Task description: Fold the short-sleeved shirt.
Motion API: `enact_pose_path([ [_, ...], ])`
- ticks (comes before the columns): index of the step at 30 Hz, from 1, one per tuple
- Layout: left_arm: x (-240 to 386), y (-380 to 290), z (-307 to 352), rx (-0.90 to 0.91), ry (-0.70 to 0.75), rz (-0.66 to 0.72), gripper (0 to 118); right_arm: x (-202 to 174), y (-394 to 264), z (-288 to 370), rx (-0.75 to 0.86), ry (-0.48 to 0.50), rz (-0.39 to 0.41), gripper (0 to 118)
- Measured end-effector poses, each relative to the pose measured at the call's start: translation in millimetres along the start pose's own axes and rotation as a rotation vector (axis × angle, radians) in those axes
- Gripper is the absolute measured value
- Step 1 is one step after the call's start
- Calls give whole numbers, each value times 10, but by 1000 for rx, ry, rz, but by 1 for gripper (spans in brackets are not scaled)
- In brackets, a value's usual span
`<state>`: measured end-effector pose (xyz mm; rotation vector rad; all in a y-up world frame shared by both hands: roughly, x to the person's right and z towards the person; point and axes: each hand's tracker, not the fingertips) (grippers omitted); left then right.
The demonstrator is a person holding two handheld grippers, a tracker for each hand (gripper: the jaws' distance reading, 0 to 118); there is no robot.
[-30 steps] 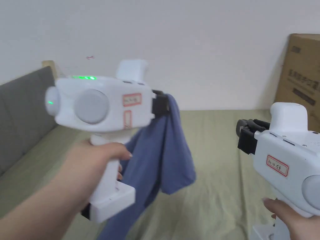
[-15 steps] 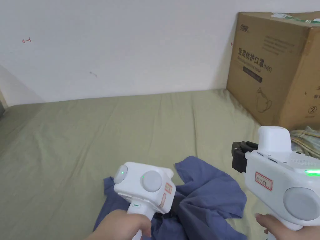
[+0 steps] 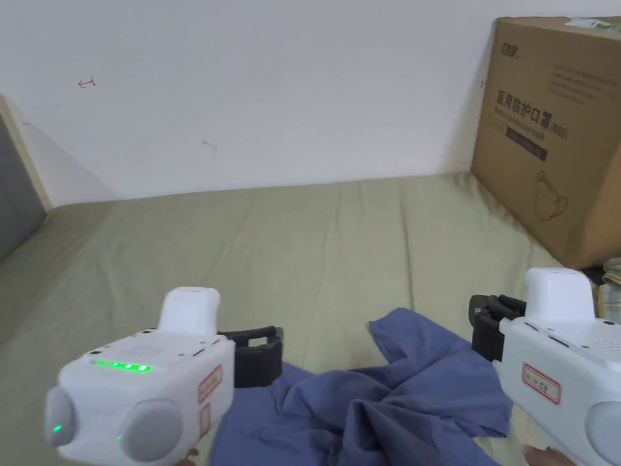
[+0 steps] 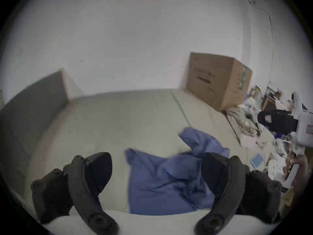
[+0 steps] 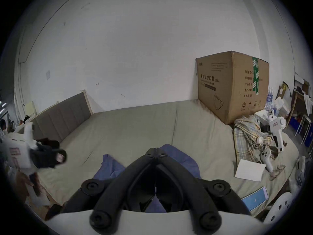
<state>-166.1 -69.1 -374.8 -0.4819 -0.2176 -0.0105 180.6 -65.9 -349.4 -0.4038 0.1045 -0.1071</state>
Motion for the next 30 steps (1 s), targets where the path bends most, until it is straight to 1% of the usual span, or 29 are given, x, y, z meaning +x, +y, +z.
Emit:
enact_pose_path([
  [1, -45, -4, 67, -4, -1, 10, 87, 0, -2, 0, 0, 1, 2, 0],
  [2, -92, -14, 112, -8, -10, 22, 55, -1, -6, 1, -1, 3, 6, 0],
  [3, -122, -20, 120, -8, -11, 44, 0, -3, -13, -4, -5, 3, 11, 0],
  [4, -159, -42, 92, -50, 6, 80, 0, -6, -26, -16, -10, 2, 16, 0],
  [5, -199, -81, 81, -28, -7, 90, 0, -2, -42, -31, -14, 1, 21, 0],
  [7, -279, -80, -74, -102, -68, 104, 0, 15, -63, -58, -19, 1, 20, 0],
  [9, -353, -46, -355, -175, -29, 114, 0, 51, -74, -111, -29, 5, 12, 0],
  [11, -517, 40, -806, -301, -75, 160, 0, 99, -88, -177, -46, 2, 19, 0],
  [14, -702, 52, -1567, -511, -74, 213, 0, 186, -118, -292, -68, -19, 40, 0],
  [17, -766, 34, -2135, -581, -23, 224, 2, 311, -154, -427, -92, -40, 32, 0],
  [18, -781, 4, -2285, -593, 20, 209, 23, 349, -170, -464, -100, -48, 28, 0],
  [19, -776, -28, -2415, -622, 52, 207, 66, 393, -185, -517, -111, -58, 22, 0],
  [20, -785, -115, -2569, -664, 49, 204, 106, 433, -200, -571, -122, -66, 18, 0],
  [21, -782, -163, -2666, -666, 50, 199, 118, 466, -213, -616, -132, -72, 16, 0],
  [24, -747, -285, -2938, -707, 73, 176, 117, 563, -259, -738, -156, -92, 18, 0],
  [25, -721, -340, -3009, -720, 57, 176, 117, 592, -271, -783, -162, -97, 18, 0],
  [26, -703, -375, -3031, -744, -2, 189, 112, 627, -289, -820, -169, -101, 15, 0],
  [27, -690, -385, -3032, -757, -52, 195, 88, 655, -301, -864, -175, -104, 11, 0],
  [28, -623, -363, -2990, -744, -67, 174, 69, 689, -315, -917, -181, -108, 5, 0],
  [29, -549, -336, -2889, -689, 5, 61, 54, 732, -332, -978, -190, -108, -4, 0],
  [30, -518, -307, -2804, -639, -49, 39, 13, 760, -342, -1018, -196, -108, -7, 0],
])
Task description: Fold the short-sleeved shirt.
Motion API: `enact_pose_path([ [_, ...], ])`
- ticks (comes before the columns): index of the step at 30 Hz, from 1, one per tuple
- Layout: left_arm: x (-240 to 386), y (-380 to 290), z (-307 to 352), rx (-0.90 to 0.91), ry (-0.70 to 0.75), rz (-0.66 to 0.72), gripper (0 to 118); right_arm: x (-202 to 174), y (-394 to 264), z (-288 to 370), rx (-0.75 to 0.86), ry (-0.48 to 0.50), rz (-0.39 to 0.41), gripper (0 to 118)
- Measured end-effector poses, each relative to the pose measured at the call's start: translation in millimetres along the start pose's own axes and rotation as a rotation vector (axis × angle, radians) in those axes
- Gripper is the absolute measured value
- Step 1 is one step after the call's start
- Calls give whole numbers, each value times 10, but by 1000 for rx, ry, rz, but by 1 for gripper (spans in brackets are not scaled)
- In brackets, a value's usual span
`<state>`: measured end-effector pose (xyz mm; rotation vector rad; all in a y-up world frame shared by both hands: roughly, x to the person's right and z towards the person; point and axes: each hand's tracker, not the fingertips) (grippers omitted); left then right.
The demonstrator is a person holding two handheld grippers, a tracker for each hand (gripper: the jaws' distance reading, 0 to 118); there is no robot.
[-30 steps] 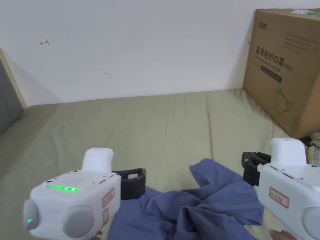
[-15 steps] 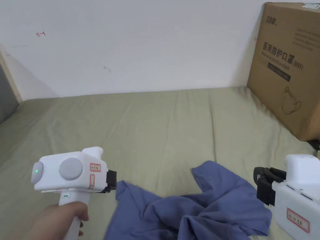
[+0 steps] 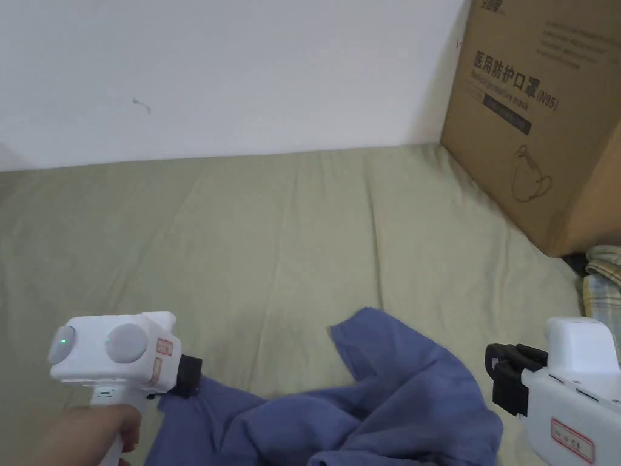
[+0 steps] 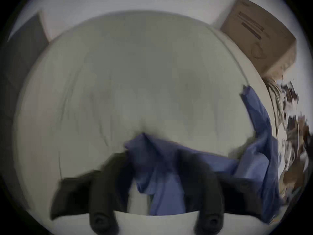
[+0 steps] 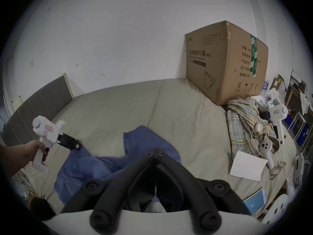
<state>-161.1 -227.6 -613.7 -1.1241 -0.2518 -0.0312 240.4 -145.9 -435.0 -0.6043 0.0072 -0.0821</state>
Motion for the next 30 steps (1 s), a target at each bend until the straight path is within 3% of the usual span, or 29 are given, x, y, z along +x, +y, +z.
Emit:
enact_pose_path([
  [1, -4, -21, 115, 8, -73, -19, 1, 32, 2, -69, -12, 2, -1, 0],
  [5, -44, -189, 660, 109, -141, -15, 0, 229, 57, -447, -135, 71, -48, 1],
  [6, -69, -243, 781, 125, -136, -17, 0, 285, 73, -564, -187, 75, -83, 31],
  [7, -101, -309, 916, 139, -138, -21, 0, 359, 78, -711, -271, 42, -132, 72],
  [8, -141, -356, 1022, 142, -139, -25, 0, 433, 56, -843, -358, 17, -183, 100],
  [9, -170, -395, 1111, 149, -133, -33, 0, 505, -3, -952, -420, 9, -236, 108],
  [11, -231, -499, 1267, 163, -127, -44, 0, 632, -160, -1125, -531, -14, -291, 105],
  [12, -253, -532, 1313, 167, -125, -39, 0, 660, -224, -1195, -586, -20, -292, 95],
  [14, -315, -556, 1363, 167, -132, -17, 0, 645, -373, -1286, -709, 32, -281, 33],
  [15, -334, -578, 1387, 169, -135, -7, 0, 574, -395, -1234, -692, 72, -224, 5],
  [16, -354, -601, 1418, 173, -136, 2, 0, 473, -391, -1094, -610, -18, -79, 4],
  [17, -363, -602, 1430, 176, -138, 5, 0, 428, -324, -965, -538, -7, 8, 4],
  [19, -370, -615, 1513, 181, -139, -4, 0, 468, -163, -771, -480, 132, -44, 4],
  [20, -371, -623, 1586, 198, -128, -16, 0, 414, -63, -569, -432, 153, -68, 4],
  [22, -362, -629, 1755, 251, -117, -23, 0, 398, 200, -292, -350, 134, -40, 4],
  [26, -393, -640, 2241, 379, -128, 43, 0, 394, 798, 284, -222, 196, -34, 4],
  [30, -418, -555, 2820, 477, -77, -5, 0, 377, 1375, 774, -110, 210, -6, 3],
])
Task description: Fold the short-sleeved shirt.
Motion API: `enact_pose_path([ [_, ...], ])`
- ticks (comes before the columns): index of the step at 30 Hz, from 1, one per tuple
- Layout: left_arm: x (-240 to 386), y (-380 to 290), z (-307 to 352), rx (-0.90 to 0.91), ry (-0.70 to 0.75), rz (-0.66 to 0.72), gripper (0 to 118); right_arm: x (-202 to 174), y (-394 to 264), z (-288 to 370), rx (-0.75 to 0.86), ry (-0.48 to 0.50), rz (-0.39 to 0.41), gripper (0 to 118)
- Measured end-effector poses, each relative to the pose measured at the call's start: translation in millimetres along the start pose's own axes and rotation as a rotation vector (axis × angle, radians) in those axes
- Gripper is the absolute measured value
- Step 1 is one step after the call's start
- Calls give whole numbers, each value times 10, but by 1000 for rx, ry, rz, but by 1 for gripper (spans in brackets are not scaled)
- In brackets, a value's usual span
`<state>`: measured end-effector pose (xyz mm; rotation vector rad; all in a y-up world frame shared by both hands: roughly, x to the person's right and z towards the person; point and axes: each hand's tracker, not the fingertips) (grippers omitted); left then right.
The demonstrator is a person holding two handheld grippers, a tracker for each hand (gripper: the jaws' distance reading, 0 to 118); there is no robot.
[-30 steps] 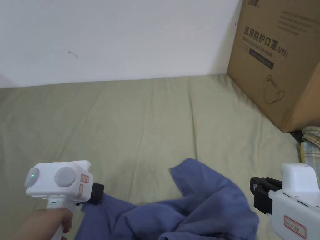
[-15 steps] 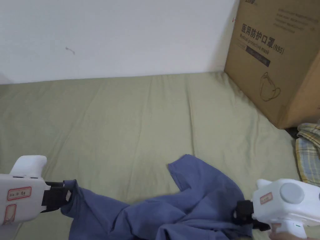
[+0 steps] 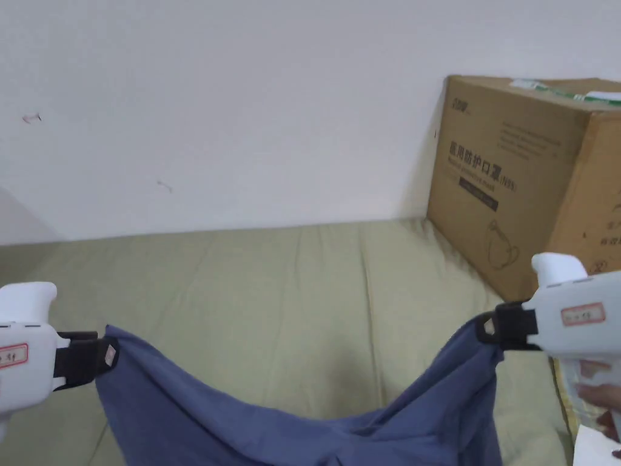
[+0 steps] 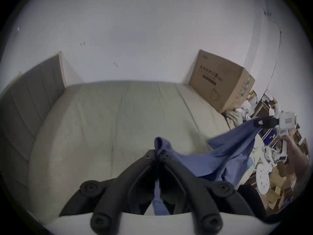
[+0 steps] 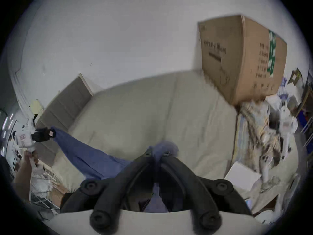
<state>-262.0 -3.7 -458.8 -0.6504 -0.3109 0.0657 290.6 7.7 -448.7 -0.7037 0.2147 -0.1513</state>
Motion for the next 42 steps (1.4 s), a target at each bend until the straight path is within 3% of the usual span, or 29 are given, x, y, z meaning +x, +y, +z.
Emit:
enact_pose_path([
  [5, -74, 586, 503, 116, 24, -9, 0, -203, 675, 524, 134, -27, 62, 3],
  [12, -218, 1471, 696, 224, 94, -16, 0, -330, 1665, 603, 212, -78, 100, 3],
  [19, -591, 2287, 331, 326, 259, 44, 0, -357, 2679, 139, 275, -145, 108, 3],
  [24, -893, 2641, -127, 391, 270, 118, 0, -365, 3196, -267, 370, -192, 100, 3],
  [28, -1021, 2749, -449, 445, 320, 97, 0, -345, 3389, -614, 431, -224, 111, 3],
  [32, -1136, 2596, -724, 472, 353, 75, 0, -297, 3289, -1003, 461, -241, 126, 3],
  [35, -1239, 2292, -1022, 363, 339, 91, 0, -180, 2951, -1412, 396, -245, 110, 3],
  [39, -1342, 1388, -1472, 166, 267, 143, 0, 86, 1942, -2052, 162, -241, 58, 3],
  [42, -1362, 394, -1777, -65, 197, 176, 0, 333, 847, -2464, -107, -226, 122, 3],
])
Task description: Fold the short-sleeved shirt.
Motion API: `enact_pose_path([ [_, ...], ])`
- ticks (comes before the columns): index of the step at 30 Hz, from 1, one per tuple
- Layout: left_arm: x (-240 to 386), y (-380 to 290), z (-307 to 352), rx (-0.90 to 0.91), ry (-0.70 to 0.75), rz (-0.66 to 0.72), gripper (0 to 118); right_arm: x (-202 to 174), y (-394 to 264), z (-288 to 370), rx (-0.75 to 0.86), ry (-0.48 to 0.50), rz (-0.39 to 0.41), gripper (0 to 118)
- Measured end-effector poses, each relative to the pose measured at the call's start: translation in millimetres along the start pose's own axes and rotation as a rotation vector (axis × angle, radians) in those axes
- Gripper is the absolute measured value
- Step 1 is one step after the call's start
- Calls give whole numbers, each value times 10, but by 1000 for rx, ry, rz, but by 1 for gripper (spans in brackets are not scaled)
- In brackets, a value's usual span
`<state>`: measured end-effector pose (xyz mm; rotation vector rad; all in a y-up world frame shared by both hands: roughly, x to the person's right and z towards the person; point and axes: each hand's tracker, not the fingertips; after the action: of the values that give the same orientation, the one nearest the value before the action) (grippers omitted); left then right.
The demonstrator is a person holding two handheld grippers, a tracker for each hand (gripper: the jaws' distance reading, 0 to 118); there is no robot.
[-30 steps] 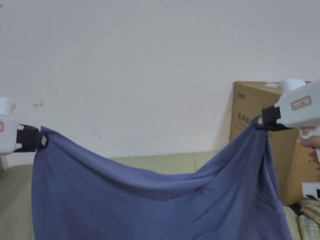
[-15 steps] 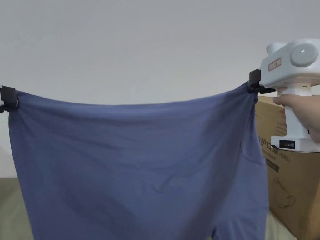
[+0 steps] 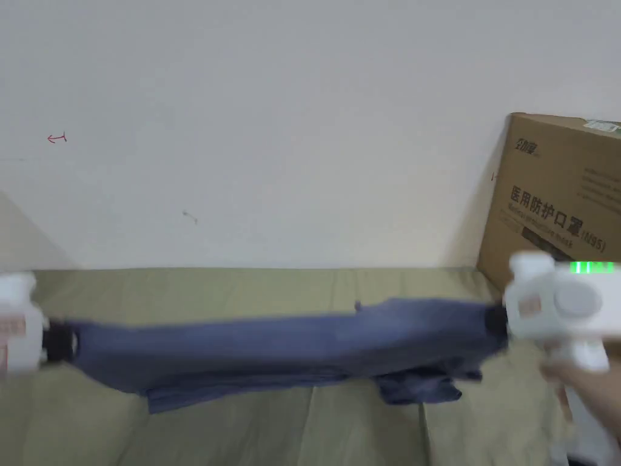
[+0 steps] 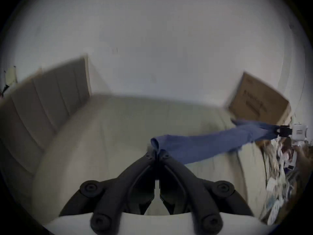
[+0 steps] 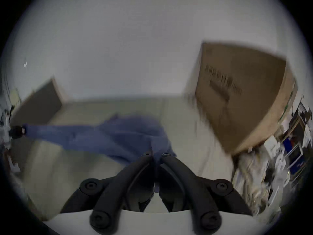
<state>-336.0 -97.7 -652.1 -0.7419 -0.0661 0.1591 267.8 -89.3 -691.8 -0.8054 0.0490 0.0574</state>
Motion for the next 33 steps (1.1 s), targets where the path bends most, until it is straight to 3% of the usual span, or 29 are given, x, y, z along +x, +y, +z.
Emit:
enact_pose_path([
  [4, -197, -1217, -123, -221, 5, 26, 0, 93, -1361, -320, -283, 43, -1, 3],
  [6, -306, -1631, -36, -286, -3, 50, 0, 101, -1804, -210, -317, 42, 30, 3],
  [8, -447, -1903, 134, -317, -19, 57, 0, 110, -2130, 10, -326, 116, 10, 3],
  [17, -290, -2379, 1334, -354, -56, -99, 0, 209, -2732, 1056, -336, 147, 55, 4],
  [23, -299, -2397, 1524, -359, -80, -90, 0, 216, -2900, 1315, -359, 154, 30, 7],
  [24, -287, -2380, 1534, -350, -83, -77, 6, 212, -2900, 1327, -347, 145, 11, 23],
  [25, -272, -2355, 1550, -340, -91, -57, 18, 205, -2893, 1338, -337, 128, -23, 53],
  [26, -254, -2333, 1573, -324, -85, -48, 50, 203, -2885, 1342, -341, 98, -51, 82],
  [27, -226, -2322, 1590, -311, -77, -39, 97, 217, -2886, 1351, -344, 92, -79, 102],
  [28, -212, -2311, 1595, -317, -77, -34, 111, 226, -2877, 1383, -332, 94, -99, 104],
  [33, -128, -2218, 1726, -279, -121, -4, 111, 223, -2776, 1511, -332, 107, -145, 104],
])
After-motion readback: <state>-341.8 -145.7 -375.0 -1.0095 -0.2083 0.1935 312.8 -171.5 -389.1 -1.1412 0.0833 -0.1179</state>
